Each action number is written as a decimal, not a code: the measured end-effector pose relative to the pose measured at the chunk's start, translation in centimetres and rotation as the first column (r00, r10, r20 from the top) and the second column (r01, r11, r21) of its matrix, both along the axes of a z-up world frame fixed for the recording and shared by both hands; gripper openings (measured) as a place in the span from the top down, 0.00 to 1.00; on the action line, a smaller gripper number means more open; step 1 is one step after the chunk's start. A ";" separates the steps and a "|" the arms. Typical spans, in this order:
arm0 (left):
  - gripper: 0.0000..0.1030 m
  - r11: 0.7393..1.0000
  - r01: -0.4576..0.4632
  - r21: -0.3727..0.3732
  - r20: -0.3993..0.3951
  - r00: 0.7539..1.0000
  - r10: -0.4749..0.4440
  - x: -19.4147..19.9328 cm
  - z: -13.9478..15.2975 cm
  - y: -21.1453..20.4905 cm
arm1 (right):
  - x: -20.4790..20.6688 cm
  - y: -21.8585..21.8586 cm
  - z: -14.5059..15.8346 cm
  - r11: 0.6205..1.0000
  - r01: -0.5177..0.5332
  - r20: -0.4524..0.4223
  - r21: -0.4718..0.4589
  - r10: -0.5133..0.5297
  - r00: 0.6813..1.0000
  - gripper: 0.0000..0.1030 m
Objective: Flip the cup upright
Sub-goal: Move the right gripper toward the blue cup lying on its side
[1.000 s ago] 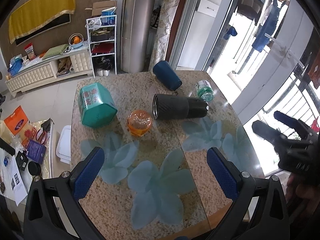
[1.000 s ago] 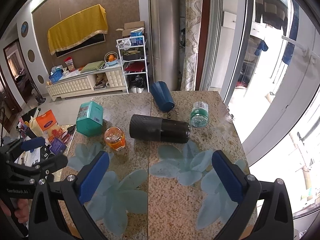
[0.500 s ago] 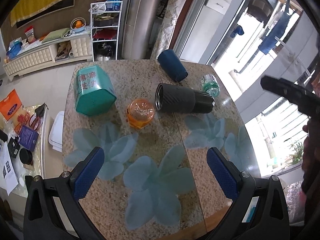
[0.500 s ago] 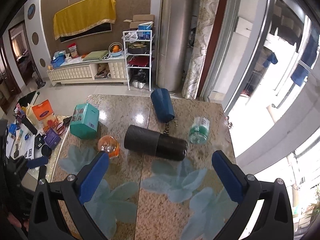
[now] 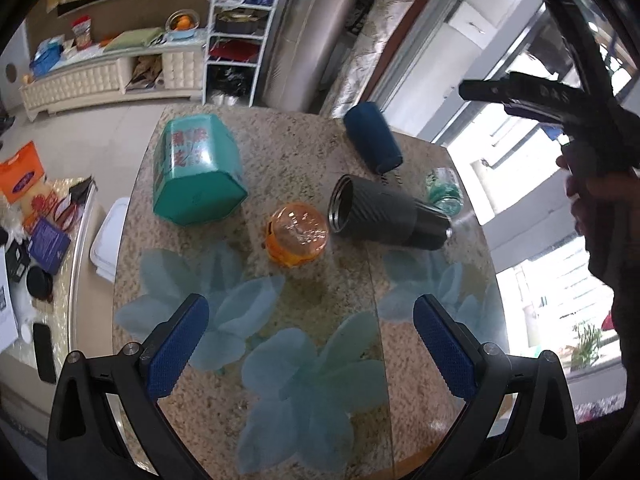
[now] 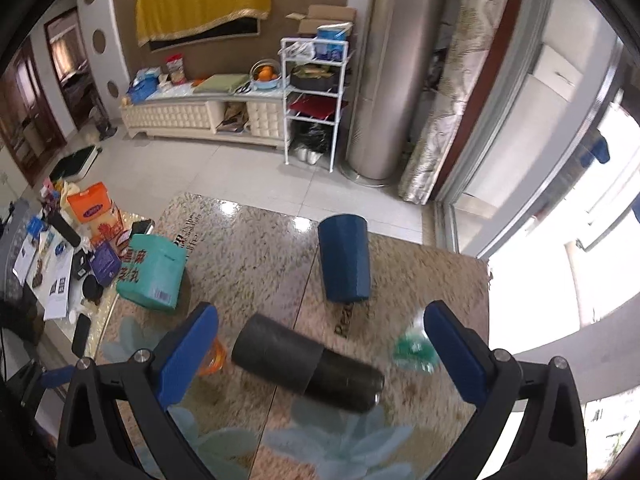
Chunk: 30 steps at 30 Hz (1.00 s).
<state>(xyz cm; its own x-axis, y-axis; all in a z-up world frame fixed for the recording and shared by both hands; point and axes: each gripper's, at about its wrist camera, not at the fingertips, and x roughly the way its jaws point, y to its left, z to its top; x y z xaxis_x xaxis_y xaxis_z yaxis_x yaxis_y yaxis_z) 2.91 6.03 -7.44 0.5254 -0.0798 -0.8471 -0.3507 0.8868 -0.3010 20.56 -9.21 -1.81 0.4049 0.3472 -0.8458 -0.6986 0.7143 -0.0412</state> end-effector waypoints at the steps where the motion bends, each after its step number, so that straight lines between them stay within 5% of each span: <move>1: 0.00 1.000 -0.009 -0.003 -0.007 1.000 0.009 0.1 -0.3 0.1 | 0.7 0.7 -0.7 1.000 -0.016 -0.006 -0.015 0.016 1.000 0.00; 14: 0.00 0.995 -0.100 0.014 -0.066 0.993 0.100 1.2 -3.6 0.2 | 7.5 4.9 -8.0 0.979 -0.119 -0.131 -0.165 0.098 0.987 0.00; 30: 0.00 0.985 -0.169 0.041 -0.183 0.968 0.174 1.1 -7.3 0.0 | 14.4 5.4 -14.4 0.970 -0.084 -0.284 -0.226 0.017 0.959 0.00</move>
